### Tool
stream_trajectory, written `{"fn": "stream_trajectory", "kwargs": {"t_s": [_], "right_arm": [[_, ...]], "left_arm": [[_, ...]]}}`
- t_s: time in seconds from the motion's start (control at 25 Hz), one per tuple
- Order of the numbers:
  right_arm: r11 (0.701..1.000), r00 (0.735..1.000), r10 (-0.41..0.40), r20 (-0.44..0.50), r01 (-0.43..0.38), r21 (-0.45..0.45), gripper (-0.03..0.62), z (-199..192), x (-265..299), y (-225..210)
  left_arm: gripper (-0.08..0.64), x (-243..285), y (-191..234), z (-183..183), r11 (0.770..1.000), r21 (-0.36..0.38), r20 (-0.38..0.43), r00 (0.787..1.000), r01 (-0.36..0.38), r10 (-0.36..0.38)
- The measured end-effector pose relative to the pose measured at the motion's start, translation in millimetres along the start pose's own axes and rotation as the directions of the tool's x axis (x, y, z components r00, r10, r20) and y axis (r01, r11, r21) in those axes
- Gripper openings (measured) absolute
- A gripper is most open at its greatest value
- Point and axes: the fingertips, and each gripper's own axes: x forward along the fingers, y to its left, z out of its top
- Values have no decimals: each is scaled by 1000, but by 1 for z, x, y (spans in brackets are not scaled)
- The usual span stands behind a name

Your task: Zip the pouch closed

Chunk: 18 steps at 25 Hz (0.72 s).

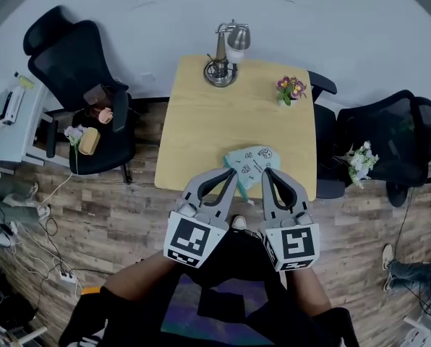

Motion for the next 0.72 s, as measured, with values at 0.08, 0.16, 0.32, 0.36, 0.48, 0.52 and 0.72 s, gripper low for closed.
{"fn": "stream_trajectory", "kwargs": {"t_s": [0.08, 0.16, 0.32, 0.36, 0.48, 0.52, 0.72], "right_arm": [[1000, 1000, -13, 2, 13, 5, 15, -1, -2, -2], [1000, 1000, -22, 1, 22, 8, 15, -4, -4, -3], [999, 999, -35, -4, 36, 23, 14, -11, -5, -5], [999, 999, -36, -5, 36, 26, 14, -12, -5, -6], [999, 999, -31, -9, 31, 33, 14, -15, -6, -6], [999, 1000, -28, -9, 28, 36, 14, -15, -6, -6], [999, 1000, -17, -7, 18, 47, 14, -17, -7, -7]], "left_arm": [[12, 0, -1, -4, 1000, -3, -10, 1000, 0, 0], [12, -1, -1, -5, 1000, -1, -11, 1000, -5, 5], [12, -3, -2, -5, 1000, 4, -8, 1000, -16, 16], [12, -3, -3, -5, 1000, 5, -11, 1000, -17, 17], [12, -2, -5, -8, 1000, 6, -22, 1000, -22, 22], [12, -2, -5, -9, 1000, 5, -26, 999, -23, 23], [11, -4, -6, -10, 999, 6, -31, 999, -33, 33]]}}
